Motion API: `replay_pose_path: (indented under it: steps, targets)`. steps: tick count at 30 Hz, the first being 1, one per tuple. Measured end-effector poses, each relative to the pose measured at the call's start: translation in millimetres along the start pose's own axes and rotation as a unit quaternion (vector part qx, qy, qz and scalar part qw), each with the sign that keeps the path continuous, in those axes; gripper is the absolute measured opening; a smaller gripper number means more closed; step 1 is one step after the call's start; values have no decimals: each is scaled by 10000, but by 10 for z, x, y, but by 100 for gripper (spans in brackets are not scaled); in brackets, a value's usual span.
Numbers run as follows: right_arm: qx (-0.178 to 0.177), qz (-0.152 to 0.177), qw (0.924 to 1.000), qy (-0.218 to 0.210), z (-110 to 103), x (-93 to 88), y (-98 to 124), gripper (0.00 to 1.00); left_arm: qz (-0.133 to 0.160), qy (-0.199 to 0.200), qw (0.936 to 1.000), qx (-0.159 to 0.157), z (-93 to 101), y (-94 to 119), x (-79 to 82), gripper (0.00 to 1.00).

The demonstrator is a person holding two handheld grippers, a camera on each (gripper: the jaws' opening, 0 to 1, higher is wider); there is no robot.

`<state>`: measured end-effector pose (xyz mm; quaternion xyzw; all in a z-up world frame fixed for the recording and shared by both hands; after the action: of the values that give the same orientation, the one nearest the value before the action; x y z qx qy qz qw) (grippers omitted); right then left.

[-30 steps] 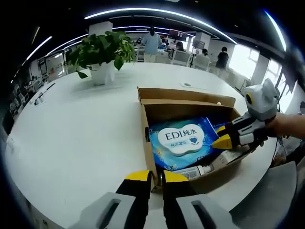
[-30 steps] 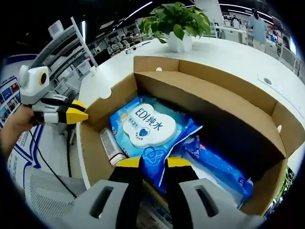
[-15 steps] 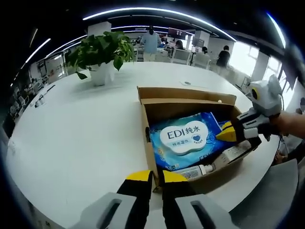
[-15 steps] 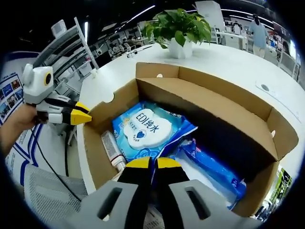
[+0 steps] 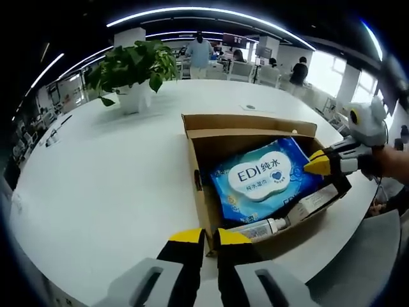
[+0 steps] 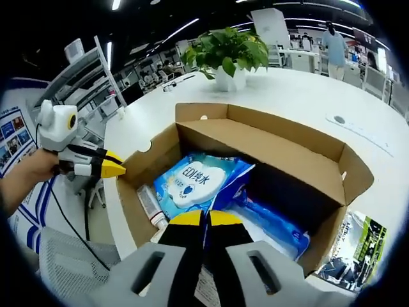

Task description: Operate the shoe box by opening the lid, removing the specified soft item, and placing it in the target area until the item is outside and the box remains undamaged.

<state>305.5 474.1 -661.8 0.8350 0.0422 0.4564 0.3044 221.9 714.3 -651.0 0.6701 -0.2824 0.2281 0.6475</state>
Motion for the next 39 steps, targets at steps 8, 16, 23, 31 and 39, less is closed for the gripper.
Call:
replay_pose_path:
  steps: [8, 16, 23, 31, 39]
  targets:
    - [-91, 107, 9999, -46, 12, -22, 158, 0, -102, -136, 9999, -27, 1, 4, 12, 7]
    - [-115, 130, 9998, -91, 65, -61, 216, 0, -72, -330, 9994, -30, 54, 46, 91, 12]
    - [152, 101, 9980, -599, 53, -85, 140, 0, 80, -470, 9989, 50, 81, 50, 189, 15]
    - [308, 140, 9968, -726, 54, -72, 78, 7, 104, -358, 9993, 9, 59, 45, 173, 16]
    - [320, -9, 9967, -745, 85, -86, -73, 8, 36, -330, 9994, -34, 52, 28, 132, 17]
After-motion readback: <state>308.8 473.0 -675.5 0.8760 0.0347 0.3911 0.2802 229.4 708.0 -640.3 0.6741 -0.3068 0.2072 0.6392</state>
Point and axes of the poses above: the point that each gripper's makers call its tool centre point, and the gripper's own axes: y roughly backward along the fingers, z roughly to its right, x roughly out of its top, the point moved 8 cm from there along y, roughly backward along the fingers, and after that the axes turned 11 degrees about x, right-handed, at the moved point
